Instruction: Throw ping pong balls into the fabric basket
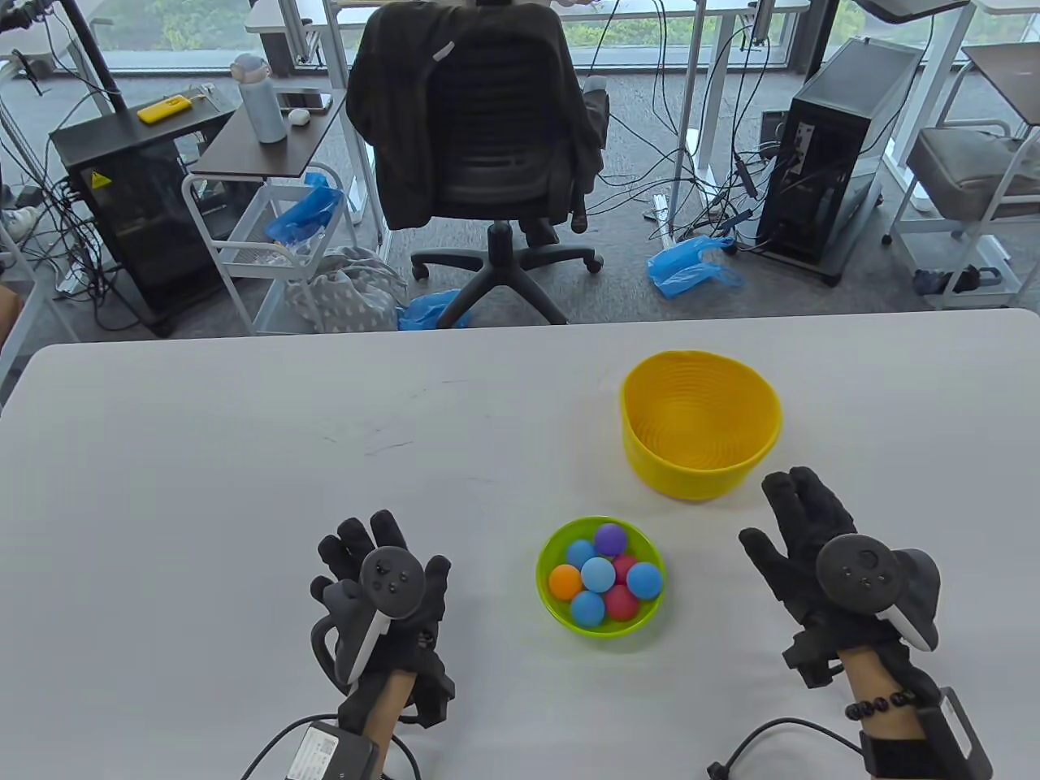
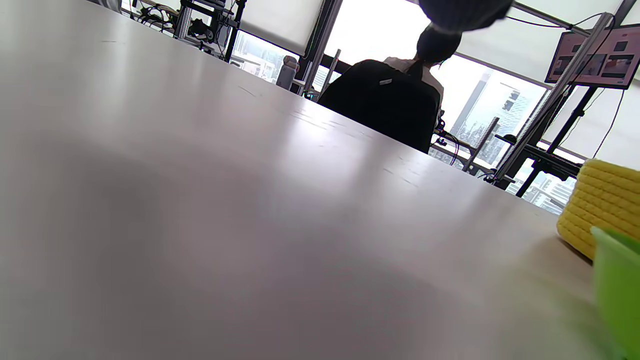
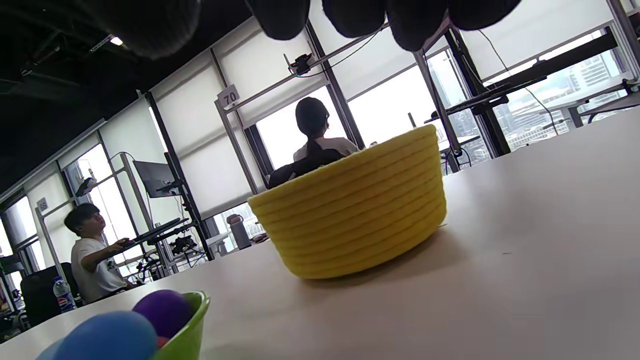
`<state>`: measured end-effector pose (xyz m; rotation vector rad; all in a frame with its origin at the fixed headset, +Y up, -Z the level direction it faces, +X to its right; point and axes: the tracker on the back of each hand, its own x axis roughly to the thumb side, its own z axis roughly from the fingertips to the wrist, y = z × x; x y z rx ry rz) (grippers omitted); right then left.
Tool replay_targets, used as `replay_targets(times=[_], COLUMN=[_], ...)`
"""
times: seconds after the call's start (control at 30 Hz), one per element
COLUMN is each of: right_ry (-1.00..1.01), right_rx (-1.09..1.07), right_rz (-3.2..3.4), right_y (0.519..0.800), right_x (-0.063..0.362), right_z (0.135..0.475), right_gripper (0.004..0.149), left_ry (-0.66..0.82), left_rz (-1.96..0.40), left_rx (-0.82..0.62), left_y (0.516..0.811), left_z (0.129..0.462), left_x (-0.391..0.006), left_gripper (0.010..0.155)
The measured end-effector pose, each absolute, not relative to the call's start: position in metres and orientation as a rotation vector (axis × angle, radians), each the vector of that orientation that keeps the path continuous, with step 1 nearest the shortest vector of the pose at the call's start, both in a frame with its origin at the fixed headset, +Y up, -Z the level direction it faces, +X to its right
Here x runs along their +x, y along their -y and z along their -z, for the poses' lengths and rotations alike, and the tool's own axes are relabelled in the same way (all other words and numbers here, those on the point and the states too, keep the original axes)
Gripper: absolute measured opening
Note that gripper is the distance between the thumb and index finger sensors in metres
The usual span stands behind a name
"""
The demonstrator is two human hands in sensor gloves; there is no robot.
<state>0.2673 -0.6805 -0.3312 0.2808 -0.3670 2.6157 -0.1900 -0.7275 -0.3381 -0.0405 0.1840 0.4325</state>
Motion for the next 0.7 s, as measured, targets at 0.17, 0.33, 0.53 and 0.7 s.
replay_targets(times=[0.17, 0.33, 0.53, 0.7], right_ry=[0.313, 0.167, 0.040, -0.003], right_rx=[0.449, 0.549, 0.596, 0.624], right_rz=[-2.554, -2.573, -2.648, -2.705], right_y=[0.682, 0.693, 0.708, 0.720], right_x=[0.231, 0.195, 0.171, 0.162], right_z=[0.328, 0.335, 0.345, 0.349], right_gripper=[0.072, 0.071, 0.069, 0.068], left_ry=[-0.181, -0.183, -0.179, -0.178], left_rz=[-0.445, -0.453, -0.451, -0.454], left_rx=[-0.037, -0.034, -0.036, -0.033], left_y=[0.727, 0.726, 0.726, 0.726], left_z=[0.338, 0.338, 0.338, 0.339], left_x=[-0.191, -0.191, -0.190, -0.190], left_gripper=[0.084, 0.084, 0.084, 0.084])
